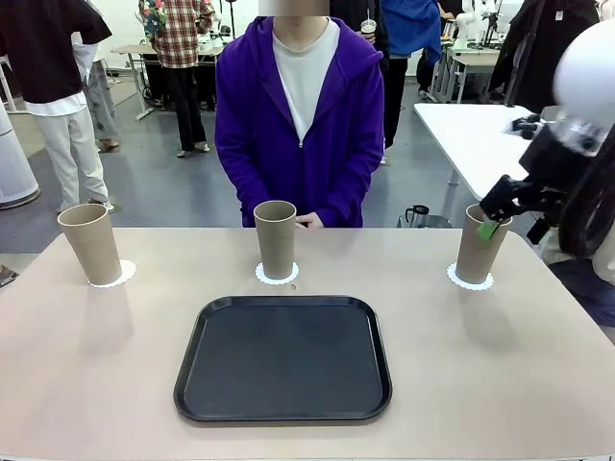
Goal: Place coasters on the table and set cups on them.
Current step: Take one Reusable plastic cup from the Flat Tray and place it on a coaster set by the human.
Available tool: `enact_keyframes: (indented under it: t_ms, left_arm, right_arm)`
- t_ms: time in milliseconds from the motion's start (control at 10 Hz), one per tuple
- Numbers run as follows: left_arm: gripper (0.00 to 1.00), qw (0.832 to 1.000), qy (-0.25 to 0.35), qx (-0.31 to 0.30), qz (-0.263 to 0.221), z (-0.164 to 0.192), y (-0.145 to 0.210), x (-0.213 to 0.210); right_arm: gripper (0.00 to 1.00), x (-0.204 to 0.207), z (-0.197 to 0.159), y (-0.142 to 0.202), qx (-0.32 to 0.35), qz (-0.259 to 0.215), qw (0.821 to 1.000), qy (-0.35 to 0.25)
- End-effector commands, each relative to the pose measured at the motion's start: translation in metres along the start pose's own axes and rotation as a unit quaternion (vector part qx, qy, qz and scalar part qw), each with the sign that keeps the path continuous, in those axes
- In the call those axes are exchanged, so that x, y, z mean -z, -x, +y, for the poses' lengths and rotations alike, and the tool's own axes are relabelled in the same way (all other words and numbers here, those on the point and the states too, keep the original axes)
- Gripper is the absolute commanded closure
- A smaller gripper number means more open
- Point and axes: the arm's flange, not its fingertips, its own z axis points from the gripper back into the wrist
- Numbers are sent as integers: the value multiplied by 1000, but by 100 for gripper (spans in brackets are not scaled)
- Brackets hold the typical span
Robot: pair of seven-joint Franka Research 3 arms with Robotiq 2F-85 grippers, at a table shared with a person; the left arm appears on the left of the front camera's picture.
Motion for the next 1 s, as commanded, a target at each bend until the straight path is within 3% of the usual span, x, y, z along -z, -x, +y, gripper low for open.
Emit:
enact_keyframes:
  t_ms: [0, 400, 600, 900]
  left_arm:
    - [0, 1000, 1, 6, 1, -2, 2, -1]
    - [0, 1000, 1, 6, 1, -2, 2, -1]
    - [0, 1000, 1, 6, 1, -2, 2, -1]
    - [0, 1000, 1, 6, 1, -2, 2, -1]
  right_arm:
    - [0, -10, -67, 6, 47, 19, 981, -190]
    - [0, 22, -149, 49, 79, -21, 912, -402]
    - [0, 40, -167, 68, 99, -63, 887, -446]
    - [0, 65, -180, 91, 109, -95, 870, -470]
